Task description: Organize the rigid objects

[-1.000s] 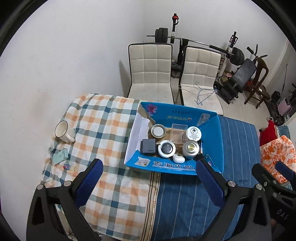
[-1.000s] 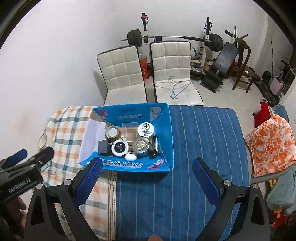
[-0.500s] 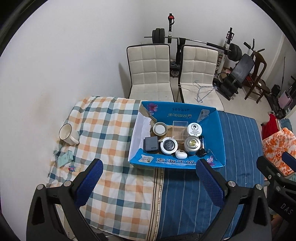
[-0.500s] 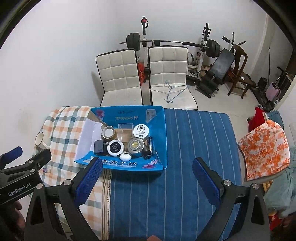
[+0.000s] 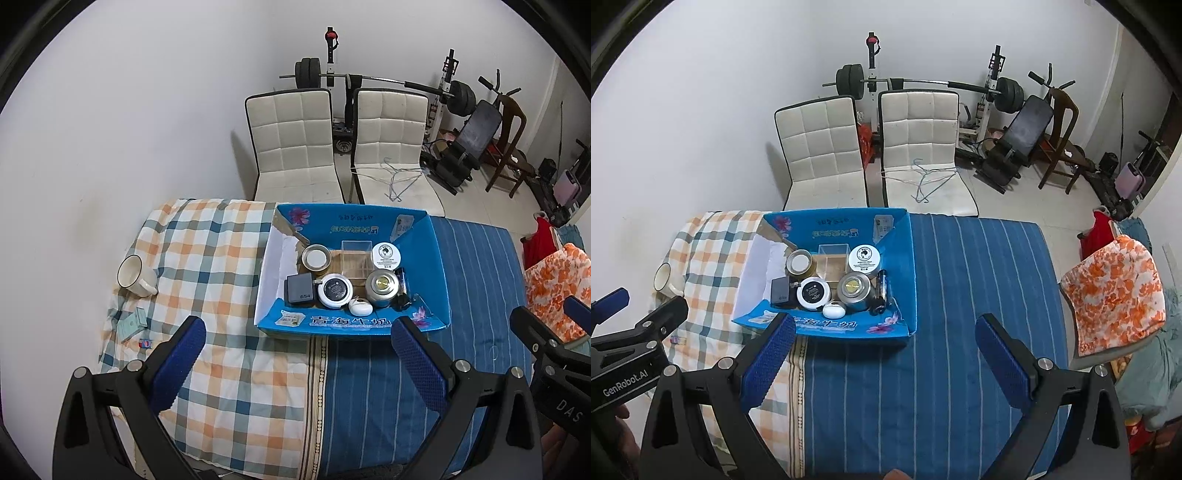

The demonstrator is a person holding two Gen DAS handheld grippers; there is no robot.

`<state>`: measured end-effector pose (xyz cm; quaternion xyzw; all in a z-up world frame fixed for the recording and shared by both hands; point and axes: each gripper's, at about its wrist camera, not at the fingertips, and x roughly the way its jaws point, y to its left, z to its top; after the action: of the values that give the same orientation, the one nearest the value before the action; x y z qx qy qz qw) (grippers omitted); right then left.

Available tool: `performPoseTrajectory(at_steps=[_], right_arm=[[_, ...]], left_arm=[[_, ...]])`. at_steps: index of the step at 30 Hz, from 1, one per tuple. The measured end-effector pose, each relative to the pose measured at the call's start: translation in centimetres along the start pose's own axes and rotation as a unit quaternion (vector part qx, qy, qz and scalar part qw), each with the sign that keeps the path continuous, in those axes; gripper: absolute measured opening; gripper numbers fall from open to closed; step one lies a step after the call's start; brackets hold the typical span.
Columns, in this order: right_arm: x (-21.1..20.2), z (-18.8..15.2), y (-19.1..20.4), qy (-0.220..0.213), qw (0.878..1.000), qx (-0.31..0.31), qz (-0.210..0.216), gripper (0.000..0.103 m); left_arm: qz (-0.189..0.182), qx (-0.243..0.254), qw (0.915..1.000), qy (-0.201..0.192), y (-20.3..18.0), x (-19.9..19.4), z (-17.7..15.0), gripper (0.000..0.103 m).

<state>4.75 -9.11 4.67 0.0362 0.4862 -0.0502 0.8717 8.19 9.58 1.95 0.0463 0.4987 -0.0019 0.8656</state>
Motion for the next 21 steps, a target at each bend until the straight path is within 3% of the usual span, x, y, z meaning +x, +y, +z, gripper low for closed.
performPoseTrajectory(at_steps=[21], right_arm=[[-0.73, -0.51, 0.23, -0.013, 1.000, -0.005, -0.018, 0.100]], left_arm=[[0.003, -0.006, 0.9999, -0.008, 0.89, 0.04, -0.74, 0.103]])
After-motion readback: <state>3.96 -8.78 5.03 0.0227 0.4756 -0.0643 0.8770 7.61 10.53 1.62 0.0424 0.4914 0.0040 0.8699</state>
